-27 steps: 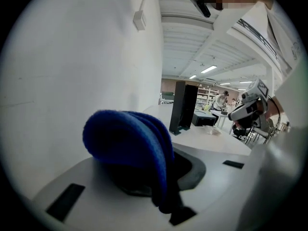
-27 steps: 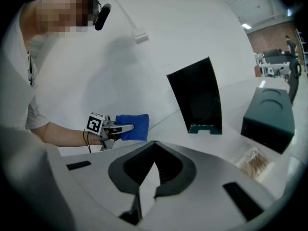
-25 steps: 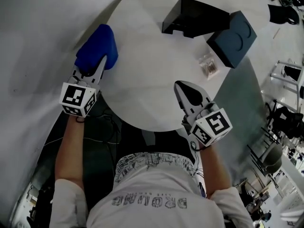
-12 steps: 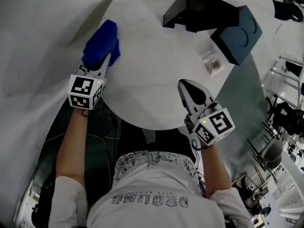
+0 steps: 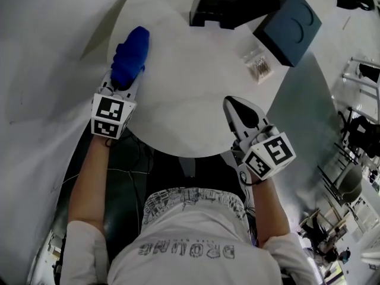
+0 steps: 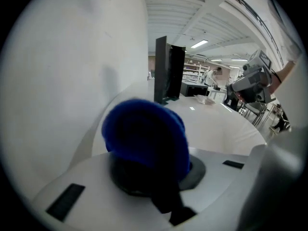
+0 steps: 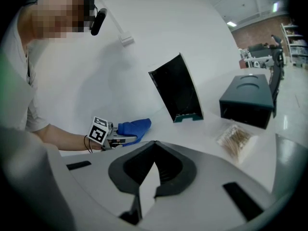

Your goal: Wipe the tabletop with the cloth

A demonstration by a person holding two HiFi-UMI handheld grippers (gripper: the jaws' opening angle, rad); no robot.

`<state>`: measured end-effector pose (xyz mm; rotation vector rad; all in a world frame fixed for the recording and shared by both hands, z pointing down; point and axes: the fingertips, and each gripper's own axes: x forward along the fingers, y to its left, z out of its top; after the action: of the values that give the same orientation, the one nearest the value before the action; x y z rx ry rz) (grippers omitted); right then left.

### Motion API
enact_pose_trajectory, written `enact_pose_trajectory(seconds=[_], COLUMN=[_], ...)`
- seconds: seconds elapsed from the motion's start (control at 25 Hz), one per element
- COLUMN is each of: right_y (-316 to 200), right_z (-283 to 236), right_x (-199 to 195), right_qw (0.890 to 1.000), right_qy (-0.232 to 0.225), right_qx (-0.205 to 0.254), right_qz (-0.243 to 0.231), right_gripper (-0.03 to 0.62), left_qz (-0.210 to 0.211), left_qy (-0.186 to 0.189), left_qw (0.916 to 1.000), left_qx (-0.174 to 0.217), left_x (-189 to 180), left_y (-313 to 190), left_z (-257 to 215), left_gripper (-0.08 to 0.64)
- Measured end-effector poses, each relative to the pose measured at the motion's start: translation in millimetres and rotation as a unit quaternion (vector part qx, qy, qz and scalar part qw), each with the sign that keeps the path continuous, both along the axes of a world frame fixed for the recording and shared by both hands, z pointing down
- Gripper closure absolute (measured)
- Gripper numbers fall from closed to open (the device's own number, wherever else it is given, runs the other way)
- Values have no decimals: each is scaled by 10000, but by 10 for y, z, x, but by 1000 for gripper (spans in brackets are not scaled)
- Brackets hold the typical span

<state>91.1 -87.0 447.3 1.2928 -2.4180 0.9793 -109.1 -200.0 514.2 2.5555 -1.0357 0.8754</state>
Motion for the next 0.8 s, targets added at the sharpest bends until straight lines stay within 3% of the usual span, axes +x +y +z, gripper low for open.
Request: enact_pose_trajectory(seconds=[0.12, 0.32, 0.8], right_y=[118, 321, 851], right_z=[-52, -100, -178], right_x=[110, 389, 1207], right_qw=[9999, 9987, 9911], right_qy=[-50, -96, -193], right_qx=[20, 68, 189], right_qz=[160, 492, 1307], right_gripper=[584, 584, 584], left_qz=[390, 889, 1584], left_qy=[-232, -274, -306], left_qw=[9990, 9956, 9862], left_qx=[33, -52, -361], left_x=[309, 846, 1818], left_y=[164, 420, 968], left_z=[-10, 27, 25], left_gripper=[488, 488, 488])
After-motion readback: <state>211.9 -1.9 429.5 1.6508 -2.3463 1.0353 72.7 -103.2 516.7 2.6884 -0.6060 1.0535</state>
